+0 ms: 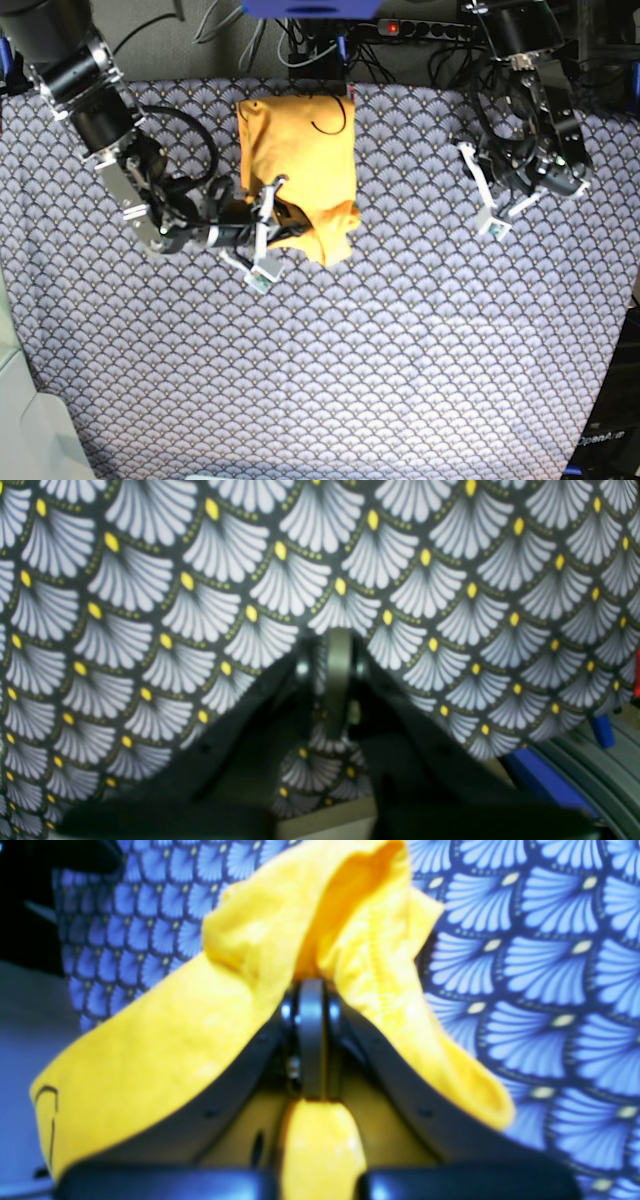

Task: Fold the T-shirt properly
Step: 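Press and smooth the bundle's hem end with the right gripper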

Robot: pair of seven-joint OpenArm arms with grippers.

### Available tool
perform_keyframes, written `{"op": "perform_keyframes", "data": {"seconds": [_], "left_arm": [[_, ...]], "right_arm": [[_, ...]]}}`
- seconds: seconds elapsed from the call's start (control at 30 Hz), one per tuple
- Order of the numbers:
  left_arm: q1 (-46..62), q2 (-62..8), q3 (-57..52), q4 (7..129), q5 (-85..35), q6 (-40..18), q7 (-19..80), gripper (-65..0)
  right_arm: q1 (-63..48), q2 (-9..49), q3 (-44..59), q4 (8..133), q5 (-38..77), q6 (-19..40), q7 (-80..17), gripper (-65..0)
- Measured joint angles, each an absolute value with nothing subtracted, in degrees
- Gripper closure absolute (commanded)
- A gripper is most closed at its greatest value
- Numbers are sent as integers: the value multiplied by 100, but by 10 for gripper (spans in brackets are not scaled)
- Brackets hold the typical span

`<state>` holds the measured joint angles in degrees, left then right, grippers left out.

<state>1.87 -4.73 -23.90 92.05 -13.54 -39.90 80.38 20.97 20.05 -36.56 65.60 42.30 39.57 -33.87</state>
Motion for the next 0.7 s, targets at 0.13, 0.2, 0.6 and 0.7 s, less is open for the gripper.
{"op": "perform_keyframes", "data": {"seconds": [0.13,0.2,0.6,0.7], "left_arm": [[189,-473,-2390,9205,-1356,-3990,8038,-39],[187,-473,-2390,9205,-1354,-3990,8038,-39],[237,-475,-2390,9205,-1374,-3992,8031,-39],[314,-478,-2390,9205,-1376,-3990,7996,-39]], "right_arm": [[2112,2119,-3533,7290,4152,3959,-4132,0],[2108,2086,-3371,7765,4134,3957,-4401,0],[1590,1568,-3229,8597,4178,3962,-4816,0],[1533,1570,-3227,8593,4176,3959,-4672,0]]}}
